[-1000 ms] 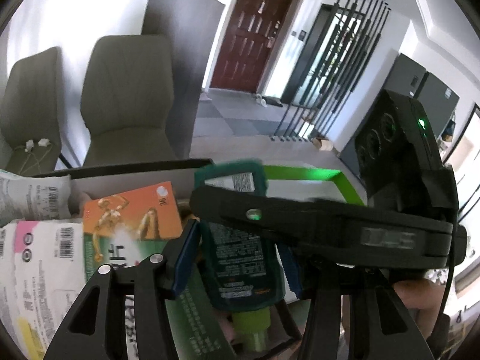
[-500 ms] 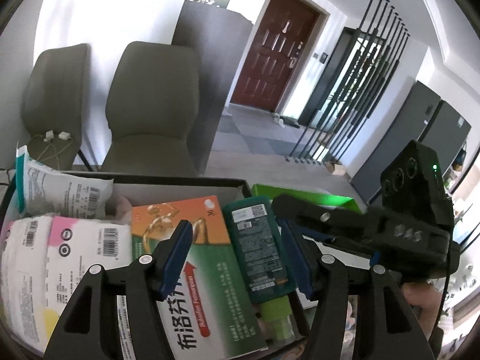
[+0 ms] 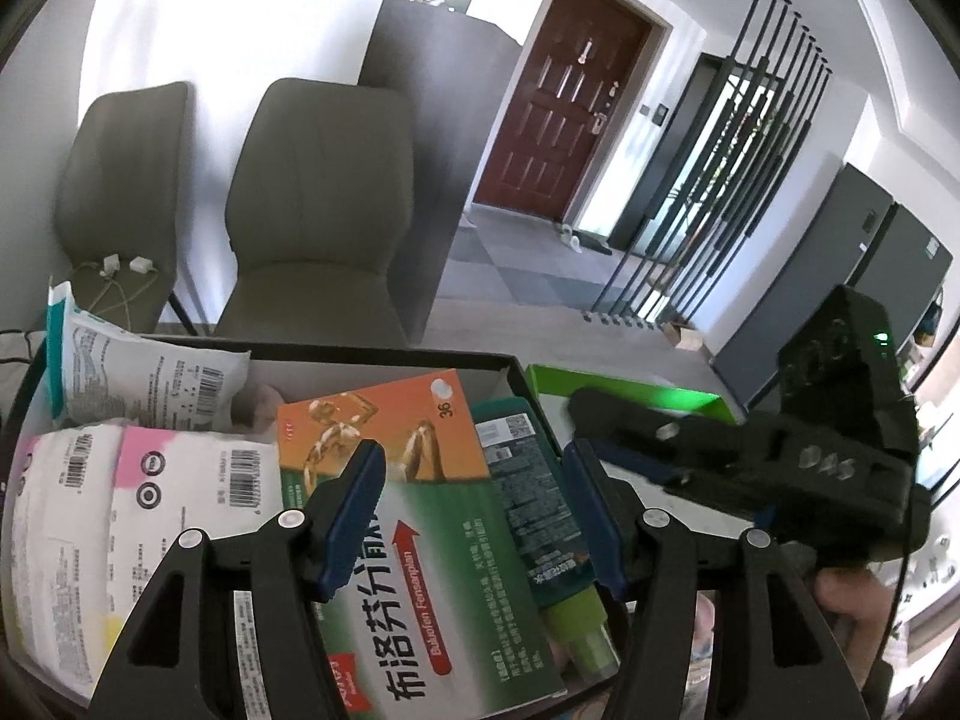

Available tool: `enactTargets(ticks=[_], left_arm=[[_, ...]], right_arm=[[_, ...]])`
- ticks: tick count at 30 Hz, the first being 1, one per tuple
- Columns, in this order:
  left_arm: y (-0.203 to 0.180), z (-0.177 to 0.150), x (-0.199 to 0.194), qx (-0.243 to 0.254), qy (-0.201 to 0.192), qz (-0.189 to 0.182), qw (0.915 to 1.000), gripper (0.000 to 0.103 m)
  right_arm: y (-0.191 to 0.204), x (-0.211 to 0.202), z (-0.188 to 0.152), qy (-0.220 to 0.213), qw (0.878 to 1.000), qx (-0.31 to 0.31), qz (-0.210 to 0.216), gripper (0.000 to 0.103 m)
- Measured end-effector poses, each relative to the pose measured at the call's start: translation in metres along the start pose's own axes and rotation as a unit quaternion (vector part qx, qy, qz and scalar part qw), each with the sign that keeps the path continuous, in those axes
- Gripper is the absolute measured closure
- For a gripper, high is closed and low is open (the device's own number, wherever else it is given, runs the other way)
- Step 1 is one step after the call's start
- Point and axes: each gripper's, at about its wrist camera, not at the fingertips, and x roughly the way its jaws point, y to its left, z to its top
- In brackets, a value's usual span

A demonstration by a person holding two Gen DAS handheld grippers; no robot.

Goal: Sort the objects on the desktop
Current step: 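Lower the green lotion bottle into the dark box beside the medicine boxes, then open the right gripper and release the lotion bottle in the dark box, then withdraw the open right gripper up from the dark box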

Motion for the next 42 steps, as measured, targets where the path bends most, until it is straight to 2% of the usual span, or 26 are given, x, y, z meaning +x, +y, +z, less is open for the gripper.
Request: enactTargets(ticks=[1,2,5,7,10,12,13,15,17,22,25,29,33,42], left_arm=[[0.001,0.0,-0.001,-0.001,-0.001,0.0,1.0,0.042],[0.002,0.0,-0.004,-0.001,-0.004,0.002,1.0,0.041],[0.006,0.002,-0.013,-0.007,-0.016,0.009,0.9998,0.04],[0.009,0.002,-0.019,-0.011,-0.025,0.017,0.9995,0.038],[0.015,0.001,-0.028,-0.015,-0.039,0.039,0.9984,0.026],[0.018,-0.001,-0.033,-0.015,-0.045,0.057,0.9972,0.026],[0.019,-0.001,-0.035,-0.017,-0.045,0.066,0.9967,0.025],[0.02,-0.005,-0.036,-0.021,-0.039,0.081,0.9957,0.017],[0.02,-0.009,-0.041,-0.023,-0.041,0.101,0.9938,0.006],[0.013,-0.018,-0.066,-0.004,-0.067,0.151,0.9863,0.006],[0.021,-0.031,-0.082,-0.02,-0.079,0.187,0.9791,0.006],[0.035,-0.048,-0.099,-0.038,-0.084,0.198,0.9758,0.006],[0.039,-0.063,-0.119,-0.044,-0.101,0.209,0.9717,0.006],[0.034,-0.092,-0.143,-0.037,-0.101,0.214,0.9708,0.006]], right_arm=[[0.001,-0.005,0.0,-0.009,1.0,0.002,0.003,0.052],[0.003,-0.01,0.0,-0.016,1.0,0.004,0.005,0.05],[0.007,-0.021,-0.001,-0.041,0.999,0.01,0.014,0.046],[0.01,-0.028,-0.002,-0.056,0.998,0.014,0.019,0.035],[0.016,-0.03,-0.005,-0.052,0.998,0.011,0.024,0.029],[0.02,-0.029,-0.006,-0.045,0.999,0.008,0.028,0.028],[0.022,-0.029,-0.007,-0.041,0.999,0.008,0.028,0.02],[0.027,-0.028,-0.009,-0.031,0.999,0.006,0.021,0.007],[0.033,-0.03,-0.011,-0.024,1.0,-0.008,0.011,0.001],[0.056,-0.039,-0.028,-0.01,0.997,-0.066,-0.036,0.0],[0.067,-0.048,-0.037,-0.034,0.994,-0.083,-0.066,0.0],[0.081,-0.055,-0.051,-0.048,0.99,-0.117,-0.068,0.0],[0.092,-0.047,-0.074,-0.037,0.981,-0.153,-0.112,0.0],[0.117,-0.051,-0.12,-0.036,0.968,-0.215,-0.126,0.0]])
